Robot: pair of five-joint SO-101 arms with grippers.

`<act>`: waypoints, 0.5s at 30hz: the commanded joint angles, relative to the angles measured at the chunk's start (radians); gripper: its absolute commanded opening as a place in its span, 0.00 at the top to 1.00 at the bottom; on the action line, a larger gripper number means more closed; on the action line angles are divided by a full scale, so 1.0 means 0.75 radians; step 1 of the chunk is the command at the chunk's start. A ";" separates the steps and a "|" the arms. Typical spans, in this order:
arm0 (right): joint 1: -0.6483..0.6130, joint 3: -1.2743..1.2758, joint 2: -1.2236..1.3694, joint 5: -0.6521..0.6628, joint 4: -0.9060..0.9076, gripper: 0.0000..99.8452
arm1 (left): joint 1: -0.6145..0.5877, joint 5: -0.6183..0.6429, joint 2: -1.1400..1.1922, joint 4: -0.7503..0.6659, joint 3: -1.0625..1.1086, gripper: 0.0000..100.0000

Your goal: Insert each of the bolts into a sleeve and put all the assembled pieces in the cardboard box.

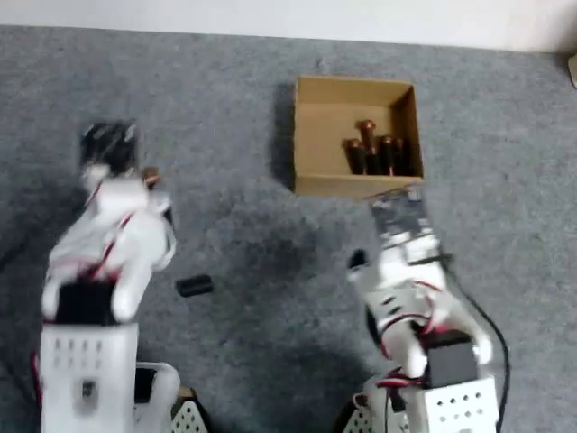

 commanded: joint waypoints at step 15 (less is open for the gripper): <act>-0.733 -0.339 0.942 0.362 -0.189 0.65 | -0.570 0.145 -0.645 -0.162 0.453 0.99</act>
